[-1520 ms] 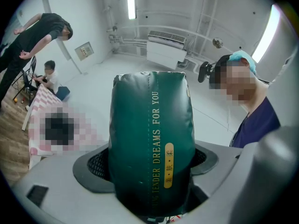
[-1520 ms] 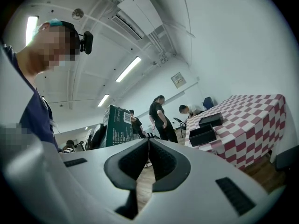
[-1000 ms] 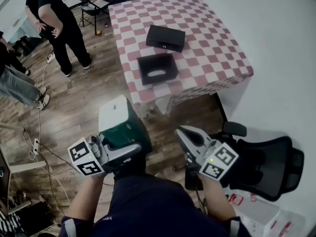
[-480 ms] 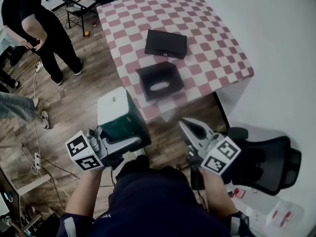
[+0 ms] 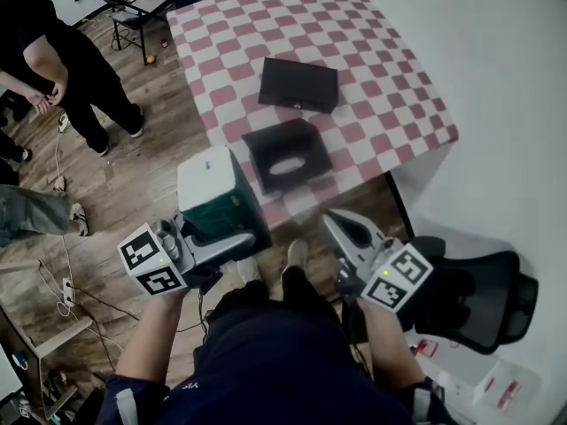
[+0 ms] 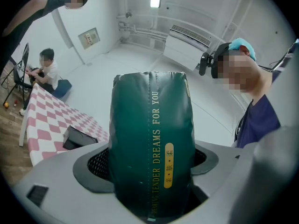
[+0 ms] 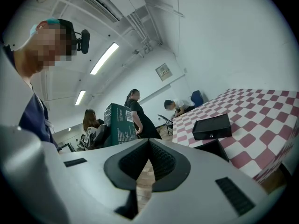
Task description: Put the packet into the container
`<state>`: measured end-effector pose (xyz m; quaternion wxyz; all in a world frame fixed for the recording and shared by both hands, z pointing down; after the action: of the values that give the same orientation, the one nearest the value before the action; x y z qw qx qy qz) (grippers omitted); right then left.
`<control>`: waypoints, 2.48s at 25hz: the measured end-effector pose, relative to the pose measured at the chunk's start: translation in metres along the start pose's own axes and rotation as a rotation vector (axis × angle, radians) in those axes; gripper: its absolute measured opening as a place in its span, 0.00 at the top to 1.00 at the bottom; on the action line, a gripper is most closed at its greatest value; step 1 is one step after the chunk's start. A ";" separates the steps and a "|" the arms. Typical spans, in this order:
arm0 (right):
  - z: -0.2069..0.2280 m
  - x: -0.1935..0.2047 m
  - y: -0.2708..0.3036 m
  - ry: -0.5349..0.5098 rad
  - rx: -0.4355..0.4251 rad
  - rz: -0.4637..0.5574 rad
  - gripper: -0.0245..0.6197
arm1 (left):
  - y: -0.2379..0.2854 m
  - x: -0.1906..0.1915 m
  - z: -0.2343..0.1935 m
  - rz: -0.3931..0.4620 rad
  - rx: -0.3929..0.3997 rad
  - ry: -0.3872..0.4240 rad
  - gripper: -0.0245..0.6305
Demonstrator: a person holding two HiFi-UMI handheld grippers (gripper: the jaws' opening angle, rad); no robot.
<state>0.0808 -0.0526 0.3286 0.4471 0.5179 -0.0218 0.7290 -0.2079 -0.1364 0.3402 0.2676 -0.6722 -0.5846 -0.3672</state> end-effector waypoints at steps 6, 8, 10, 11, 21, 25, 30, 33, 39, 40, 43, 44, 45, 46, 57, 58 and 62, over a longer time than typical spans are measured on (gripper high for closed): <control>0.041 -0.010 0.007 0.004 -0.033 -0.012 0.94 | 0.034 -0.011 -0.028 -0.043 -0.058 0.030 0.25; 0.057 -0.014 0.008 0.006 -0.052 -0.021 0.94 | 0.047 -0.012 -0.036 -0.072 -0.090 0.037 0.25; 0.073 -0.018 0.007 0.011 -0.067 -0.027 0.94 | 0.062 -0.014 -0.045 -0.104 -0.119 0.047 0.25; 0.082 -0.021 0.006 0.014 -0.072 -0.030 0.94 | 0.069 -0.015 -0.050 -0.120 -0.132 0.053 0.25; 0.149 -0.021 0.003 0.064 -0.114 -0.063 0.94 | 0.141 -0.014 -0.103 -0.346 -0.252 0.190 0.25; 0.166 -0.017 0.000 0.086 -0.123 -0.071 0.94 | 0.163 -0.010 -0.116 -0.473 -0.305 0.267 0.25; 0.178 -0.009 -0.005 0.113 -0.129 -0.085 0.94 | 0.184 0.003 -0.127 -0.643 -0.365 0.336 0.25; 0.184 -0.004 -0.006 0.124 -0.133 -0.095 0.94 | 0.195 0.010 -0.135 -0.742 -0.394 0.382 0.25; 0.192 0.005 -0.005 0.140 -0.137 -0.111 0.94 | 0.210 0.028 -0.144 -0.964 -0.450 0.436 0.25; 0.192 0.007 -0.004 0.142 -0.138 -0.115 0.94 | 0.212 0.031 -0.146 -1.001 -0.458 0.445 0.25; 0.193 0.010 -0.004 0.150 -0.143 -0.126 0.94 | 0.219 0.039 -0.148 -1.088 -0.469 0.462 0.25; 0.194 0.011 -0.004 0.154 -0.145 -0.130 0.94 | 0.221 0.041 -0.149 -1.113 -0.472 0.467 0.25; 0.194 0.012 -0.004 0.157 -0.147 -0.133 0.94 | 0.223 0.042 -0.150 -1.137 -0.475 0.472 0.25; 0.195 0.013 -0.004 0.159 -0.148 -0.135 0.94 | 0.226 0.044 -0.151 -1.162 -0.478 0.476 0.25; 0.204 0.024 -0.004 0.172 -0.155 -0.164 0.94 | 0.251 0.059 -0.155 -1.408 -0.502 0.545 0.25; 0.205 0.024 -0.004 0.173 -0.156 -0.166 0.94 | 0.253 0.060 -0.156 -1.424 -0.506 0.547 0.25; 0.206 0.026 -0.003 0.177 -0.157 -0.173 0.94 | 0.259 0.062 -0.161 -1.486 -0.516 0.552 0.25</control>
<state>0.2328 -0.1365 0.4429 0.5476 0.4147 0.0055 0.7267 0.0203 -0.2711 0.5028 -0.0730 -0.0372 -0.6869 -0.7221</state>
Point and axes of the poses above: the fingertips, and each gripper's own axes: y forward along the fingers, z to its right, x out of its underside, the point moved 10 cm from there along -y, backward along the fingers, and after that the axes turned 13 degrees about -z, right-handed, at the moved point
